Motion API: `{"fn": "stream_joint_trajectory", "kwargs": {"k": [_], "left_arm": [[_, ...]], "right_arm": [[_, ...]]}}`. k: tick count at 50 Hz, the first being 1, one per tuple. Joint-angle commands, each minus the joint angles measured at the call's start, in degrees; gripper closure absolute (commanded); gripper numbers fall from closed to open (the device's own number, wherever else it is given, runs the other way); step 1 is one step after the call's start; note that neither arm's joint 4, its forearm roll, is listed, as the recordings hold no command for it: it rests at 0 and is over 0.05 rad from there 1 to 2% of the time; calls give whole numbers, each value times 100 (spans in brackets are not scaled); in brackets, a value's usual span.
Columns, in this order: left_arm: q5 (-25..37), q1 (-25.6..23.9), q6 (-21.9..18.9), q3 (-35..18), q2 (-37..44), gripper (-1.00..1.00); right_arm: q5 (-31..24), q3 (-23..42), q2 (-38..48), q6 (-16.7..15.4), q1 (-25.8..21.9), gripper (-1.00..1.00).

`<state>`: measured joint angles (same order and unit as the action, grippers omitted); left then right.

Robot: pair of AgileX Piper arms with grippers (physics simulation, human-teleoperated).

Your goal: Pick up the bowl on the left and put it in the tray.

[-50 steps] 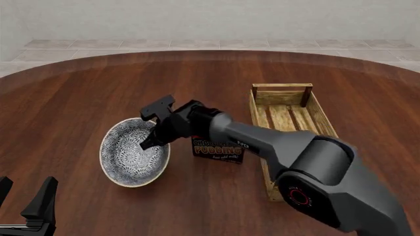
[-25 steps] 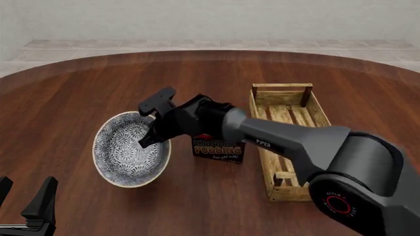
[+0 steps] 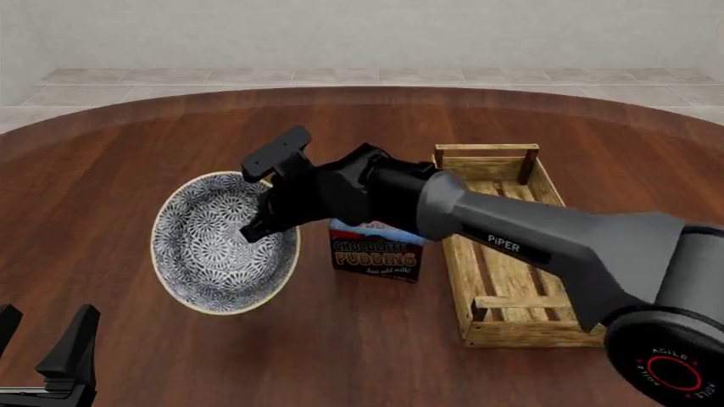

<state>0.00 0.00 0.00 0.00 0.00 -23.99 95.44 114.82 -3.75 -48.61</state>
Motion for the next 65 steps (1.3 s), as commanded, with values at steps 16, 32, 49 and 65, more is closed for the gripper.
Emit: {"fn": "stream_joint_trajectory", "kwargs": {"k": [16,32,49,65], "left_arm": [[0,0,0,0,0,-100],[0,0,0,0,0,-100],[0,0,0,0,0,-100],[0,0,0,0,0,-100]], "right_arm": [[-177,-52,-650,-19,-45,100],[-264,-33,-907,87,-147,100],[-289,-122,-1231,197,-140,100],[-330,-226,-1540,302,-18,100]]}}
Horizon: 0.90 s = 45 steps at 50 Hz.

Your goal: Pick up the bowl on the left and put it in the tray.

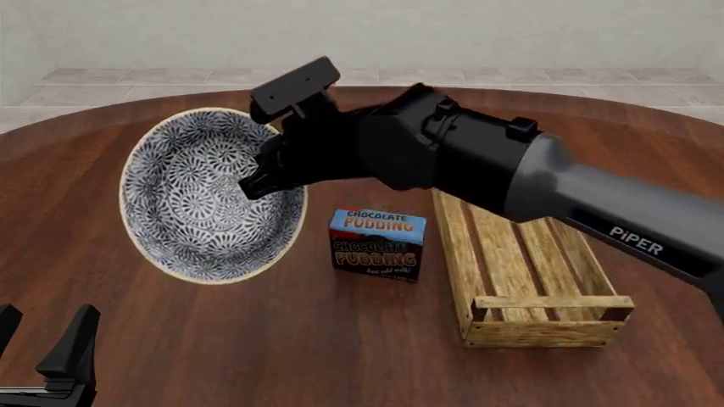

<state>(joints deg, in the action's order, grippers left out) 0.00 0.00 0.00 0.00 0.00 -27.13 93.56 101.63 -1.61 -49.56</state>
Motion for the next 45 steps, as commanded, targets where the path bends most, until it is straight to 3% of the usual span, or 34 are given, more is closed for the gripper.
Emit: {"fn": "stream_joint_trajectory", "kwargs": {"k": [1,24,45], "left_arm": [[0,0,0,0,0,-100],[0,0,0,0,0,-100],[0,0,0,0,0,-100]], "right_arm": [[-21,-41,-237,107,98,100],[71,-365,-591,253,324,100],[113,-643,-1009,643,533,100]]}}
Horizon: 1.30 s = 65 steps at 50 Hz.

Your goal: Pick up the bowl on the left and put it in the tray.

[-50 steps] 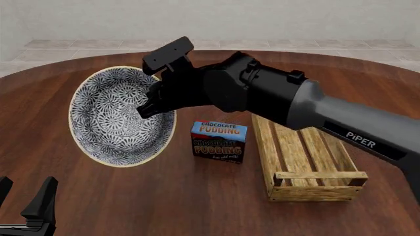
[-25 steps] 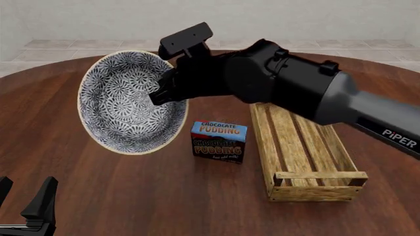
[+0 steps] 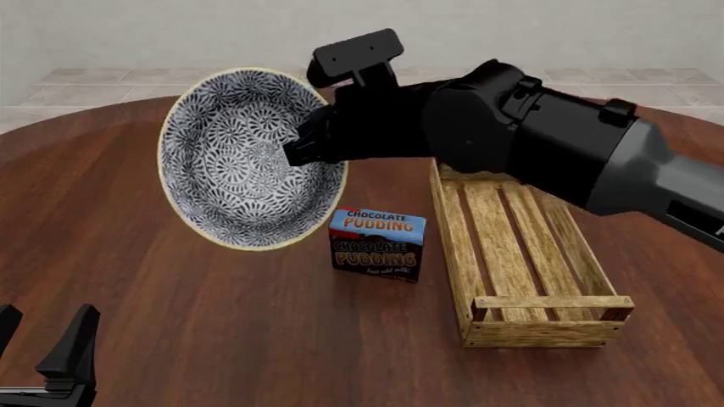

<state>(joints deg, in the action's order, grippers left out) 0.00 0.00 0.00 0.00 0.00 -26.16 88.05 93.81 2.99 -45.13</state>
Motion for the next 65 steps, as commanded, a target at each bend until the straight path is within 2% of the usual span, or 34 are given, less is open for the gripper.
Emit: {"fn": "stream_joint_trajectory", "kwargs": {"k": [1,15,23,40,41,44,52,65], "left_arm": [[0,0,0,0,0,-100],[0,0,0,0,0,-100],[0,0,0,0,0,-100],[0,0,0,0,0,-100],[0,0,0,0,0,-100],[0,0,0,0,0,-100],[0,0,0,0,0,-100],[0,0,0,0,0,-100]], "right_arm": [[12,-98,-245,190,118,100],[-182,-71,-468,314,335,100],[-25,-373,-641,326,415,100],[96,-750,-1065,734,541,100],[158,-875,-1135,835,518,100],[191,-963,-1208,828,542,100],[214,-1188,-1570,1194,579,100],[290,-1382,-1789,1375,634,100]]}}
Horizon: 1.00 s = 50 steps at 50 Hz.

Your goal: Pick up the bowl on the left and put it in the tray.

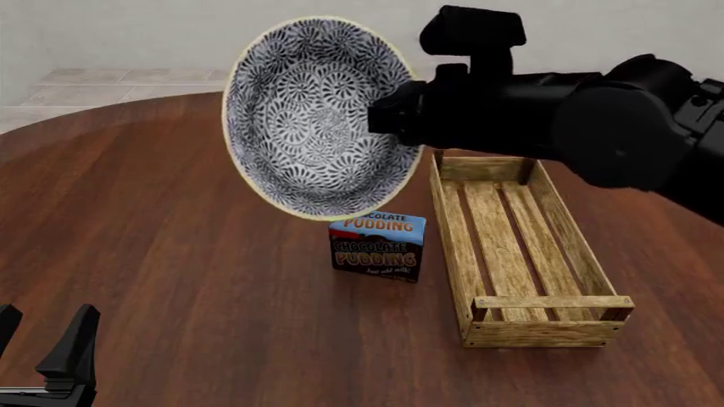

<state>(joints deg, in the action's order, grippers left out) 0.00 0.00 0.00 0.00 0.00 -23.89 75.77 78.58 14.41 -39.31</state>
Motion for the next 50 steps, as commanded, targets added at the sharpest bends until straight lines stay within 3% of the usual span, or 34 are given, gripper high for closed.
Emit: {"fn": "stream_joint_trajectory", "kwargs": {"k": [1,27,32,50], "left_arm": [[0,0,0,0,0,-100],[0,0,0,0,0,-100],[0,0,0,0,0,-100],[0,0,0,0,0,-100]], "right_arm": [[70,-171,-291,244,69,100],[80,-536,-933,552,315,100],[159,-748,-1141,830,454,100],[470,-1457,-1681,1267,755,100]]}}
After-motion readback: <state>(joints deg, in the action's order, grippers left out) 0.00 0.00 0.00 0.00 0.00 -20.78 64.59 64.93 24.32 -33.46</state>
